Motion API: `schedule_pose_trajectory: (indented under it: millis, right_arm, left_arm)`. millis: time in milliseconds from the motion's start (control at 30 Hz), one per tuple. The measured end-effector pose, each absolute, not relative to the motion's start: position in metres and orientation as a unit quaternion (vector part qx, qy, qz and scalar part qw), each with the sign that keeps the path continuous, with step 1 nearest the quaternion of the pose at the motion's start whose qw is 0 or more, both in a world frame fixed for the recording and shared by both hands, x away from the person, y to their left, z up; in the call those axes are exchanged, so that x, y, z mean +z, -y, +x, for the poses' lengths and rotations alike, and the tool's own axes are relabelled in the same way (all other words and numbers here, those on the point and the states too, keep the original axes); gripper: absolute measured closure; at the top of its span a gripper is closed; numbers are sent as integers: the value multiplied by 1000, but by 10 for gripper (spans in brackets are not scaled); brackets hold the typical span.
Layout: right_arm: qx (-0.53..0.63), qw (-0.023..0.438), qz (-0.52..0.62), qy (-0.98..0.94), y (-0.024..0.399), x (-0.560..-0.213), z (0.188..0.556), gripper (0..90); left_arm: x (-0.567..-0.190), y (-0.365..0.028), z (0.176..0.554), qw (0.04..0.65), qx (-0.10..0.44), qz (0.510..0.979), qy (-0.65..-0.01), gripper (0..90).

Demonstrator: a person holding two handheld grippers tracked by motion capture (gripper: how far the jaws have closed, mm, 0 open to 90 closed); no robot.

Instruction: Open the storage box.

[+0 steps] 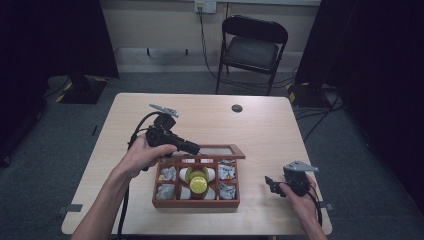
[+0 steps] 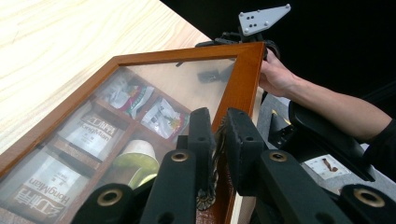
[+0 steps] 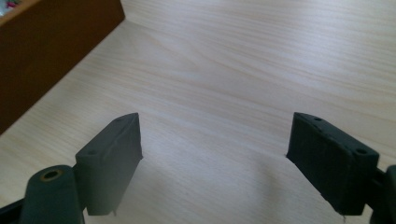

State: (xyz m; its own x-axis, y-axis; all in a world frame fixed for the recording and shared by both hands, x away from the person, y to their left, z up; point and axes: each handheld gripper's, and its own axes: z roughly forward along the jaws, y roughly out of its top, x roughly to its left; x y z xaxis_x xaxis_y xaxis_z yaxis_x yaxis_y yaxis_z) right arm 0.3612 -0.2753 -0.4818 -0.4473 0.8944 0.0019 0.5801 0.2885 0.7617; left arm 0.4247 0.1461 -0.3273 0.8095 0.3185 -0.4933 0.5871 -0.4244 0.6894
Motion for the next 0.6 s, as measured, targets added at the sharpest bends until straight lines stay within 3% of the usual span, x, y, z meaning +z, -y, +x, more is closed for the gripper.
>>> schedule_pose_trajectory:
  millis: [600]
  right_arm:
    - [433,181,428,-772,249,-452,340,184]
  left_arm:
    - [-324,-147,426,471,-134,827,-277,810]
